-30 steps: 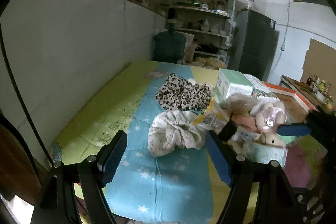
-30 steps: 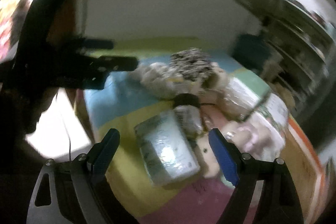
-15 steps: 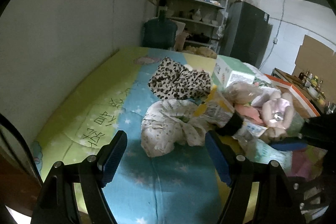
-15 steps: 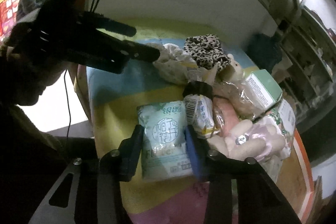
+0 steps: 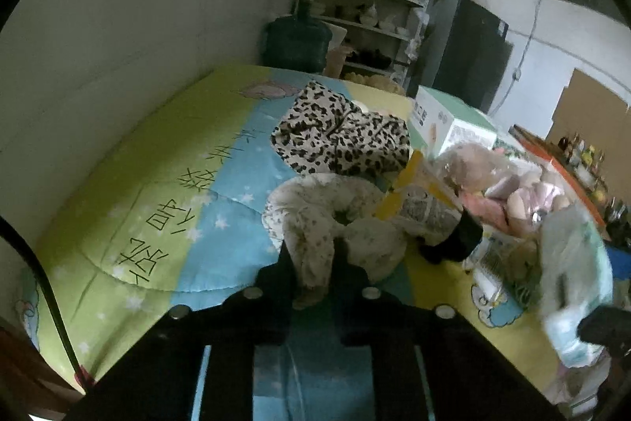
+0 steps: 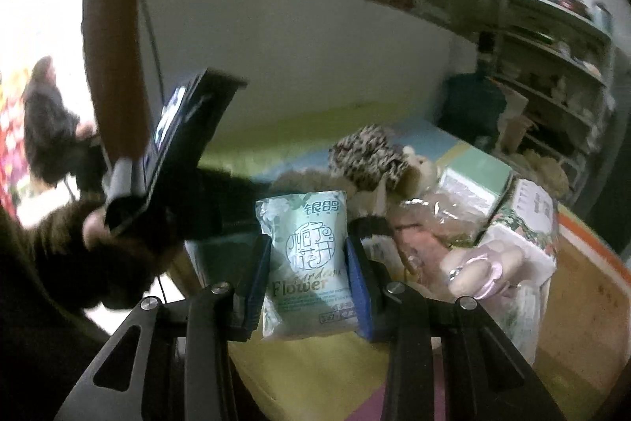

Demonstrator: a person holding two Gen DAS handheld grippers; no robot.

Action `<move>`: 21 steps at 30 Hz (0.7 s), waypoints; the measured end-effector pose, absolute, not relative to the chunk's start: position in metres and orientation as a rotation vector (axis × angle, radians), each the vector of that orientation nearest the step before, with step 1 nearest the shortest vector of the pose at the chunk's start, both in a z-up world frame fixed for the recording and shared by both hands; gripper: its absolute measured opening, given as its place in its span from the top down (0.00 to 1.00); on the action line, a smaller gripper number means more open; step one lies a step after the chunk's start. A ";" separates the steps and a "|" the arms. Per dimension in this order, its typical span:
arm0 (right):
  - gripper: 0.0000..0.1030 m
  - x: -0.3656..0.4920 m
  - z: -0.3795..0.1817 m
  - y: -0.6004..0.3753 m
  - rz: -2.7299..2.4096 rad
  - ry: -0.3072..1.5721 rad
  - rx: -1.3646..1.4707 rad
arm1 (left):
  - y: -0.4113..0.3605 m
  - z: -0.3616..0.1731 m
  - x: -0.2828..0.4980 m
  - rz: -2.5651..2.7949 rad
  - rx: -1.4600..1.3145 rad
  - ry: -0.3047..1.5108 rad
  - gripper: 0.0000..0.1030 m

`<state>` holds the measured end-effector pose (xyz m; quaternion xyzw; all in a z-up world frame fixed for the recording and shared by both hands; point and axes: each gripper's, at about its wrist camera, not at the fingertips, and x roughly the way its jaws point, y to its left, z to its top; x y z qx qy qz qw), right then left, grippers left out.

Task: Organize soft objects
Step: 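Grasp the white floral cloth with the left gripper while the right gripper grasps the green 'Flower' packet, then carry the cloth and packet in both grippers over the orange-rimmed cardboard tray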

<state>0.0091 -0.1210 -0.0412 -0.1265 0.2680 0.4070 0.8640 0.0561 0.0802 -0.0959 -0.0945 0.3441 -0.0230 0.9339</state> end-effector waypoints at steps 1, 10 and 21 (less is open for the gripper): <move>0.63 0.009 -0.038 -0.123 0.843 0.551 -0.232 | 0.081 -0.095 0.055 -0.043 -0.200 0.699 0.86; 0.63 0.007 -0.016 -0.132 0.802 0.472 -0.096 | 0.086 -0.069 0.048 0.013 -0.191 0.610 0.87; 0.63 0.021 0.003 -0.153 0.734 0.399 -0.026 | 0.077 -0.008 0.044 -0.001 -0.147 0.463 0.87</move>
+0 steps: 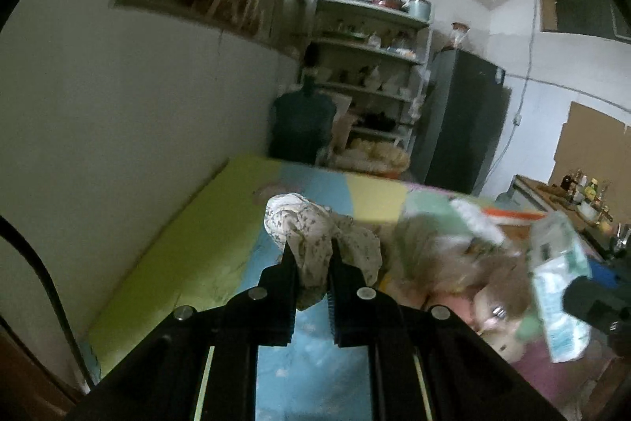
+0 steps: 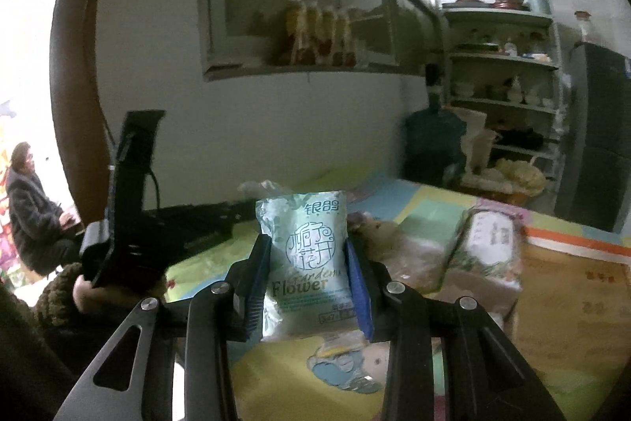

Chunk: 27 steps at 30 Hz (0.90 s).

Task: Organize soft objects
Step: 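Carry the cloth and packet in both grippers over the orange-rimmed cardboard tray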

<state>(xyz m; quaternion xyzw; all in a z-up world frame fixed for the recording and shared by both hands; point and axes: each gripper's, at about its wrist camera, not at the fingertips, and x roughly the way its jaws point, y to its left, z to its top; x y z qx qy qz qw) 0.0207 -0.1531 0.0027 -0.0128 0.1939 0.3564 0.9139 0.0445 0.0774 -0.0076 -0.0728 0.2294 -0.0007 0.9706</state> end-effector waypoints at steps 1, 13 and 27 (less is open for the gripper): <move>0.63 0.022 0.004 -0.156 0.727 0.394 -0.022 | 0.075 -0.003 0.045 -0.008 -0.145 0.457 0.87; 0.63 0.032 0.026 -0.212 0.577 0.325 0.032 | 0.009 0.042 0.064 -0.170 -0.127 0.392 0.87; 0.63 0.031 0.031 -0.329 0.341 0.297 0.073 | -0.100 0.044 0.091 -0.376 -0.123 0.419 0.87</move>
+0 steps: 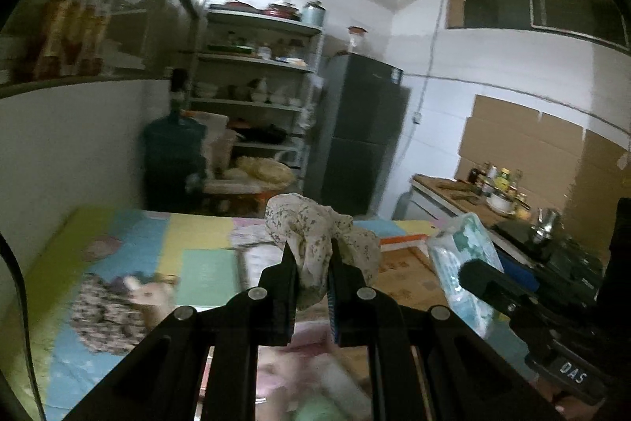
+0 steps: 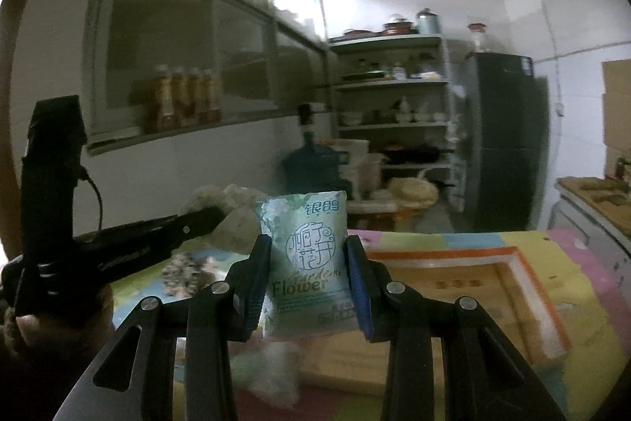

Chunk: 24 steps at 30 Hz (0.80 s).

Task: Organize soft objects
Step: 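Carry the cloth and packet in both grippers over the orange-rimmed cardboard tray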

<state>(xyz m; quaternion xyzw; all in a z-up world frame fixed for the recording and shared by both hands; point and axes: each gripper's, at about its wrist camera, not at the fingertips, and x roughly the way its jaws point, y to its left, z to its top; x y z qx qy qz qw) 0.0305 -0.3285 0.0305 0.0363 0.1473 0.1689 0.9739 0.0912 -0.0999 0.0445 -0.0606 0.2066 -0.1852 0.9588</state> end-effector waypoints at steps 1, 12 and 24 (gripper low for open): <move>0.63 0.030 0.030 -0.336 0.327 0.299 0.076 | -0.106 0.044 0.093 -0.386 -0.120 0.423 0.87; 0.63 0.036 0.015 -0.409 0.184 0.331 0.101 | -0.180 0.029 0.109 -0.475 -0.092 0.482 0.87; 0.63 0.056 -0.011 -0.464 0.062 0.426 0.145 | -0.238 -0.002 0.131 -0.494 -0.083 0.560 0.87</move>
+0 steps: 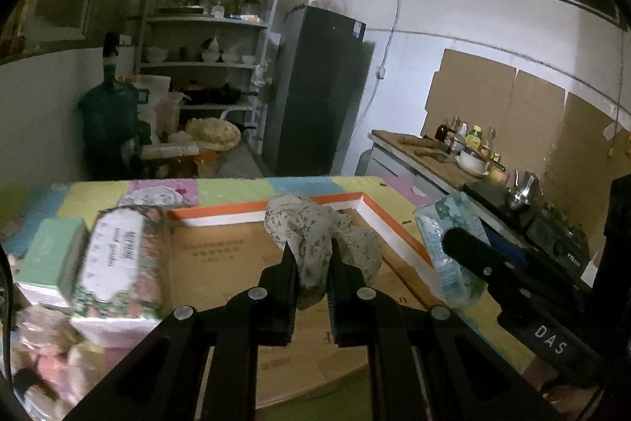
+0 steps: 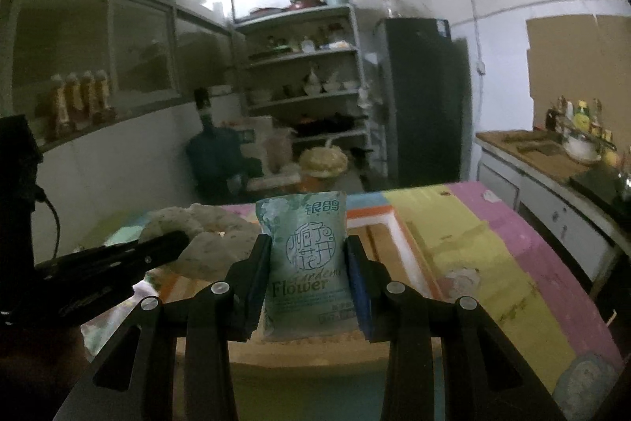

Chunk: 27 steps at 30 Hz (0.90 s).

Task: Organize soft objects
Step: 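Carry the cloth and packet in both grippers over the orange-rimmed cardboard tray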

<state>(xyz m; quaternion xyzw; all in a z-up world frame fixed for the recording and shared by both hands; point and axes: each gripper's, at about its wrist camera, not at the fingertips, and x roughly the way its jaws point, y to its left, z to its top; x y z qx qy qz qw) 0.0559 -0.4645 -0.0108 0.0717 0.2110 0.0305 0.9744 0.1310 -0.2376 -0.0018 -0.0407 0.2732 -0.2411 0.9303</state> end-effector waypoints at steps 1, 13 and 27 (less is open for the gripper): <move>0.63 0.058 -0.013 -0.467 0.057 0.433 0.147 | -0.240 -0.003 0.132 -0.495 -0.082 0.565 0.87; 0.63 0.085 -0.040 -0.491 0.014 0.536 0.186 | -0.281 -0.031 0.146 -0.472 -0.026 0.655 0.87; 0.62 0.114 -0.069 -0.504 0.003 0.695 0.180 | -0.307 -0.067 0.164 -0.468 0.033 0.800 0.87</move>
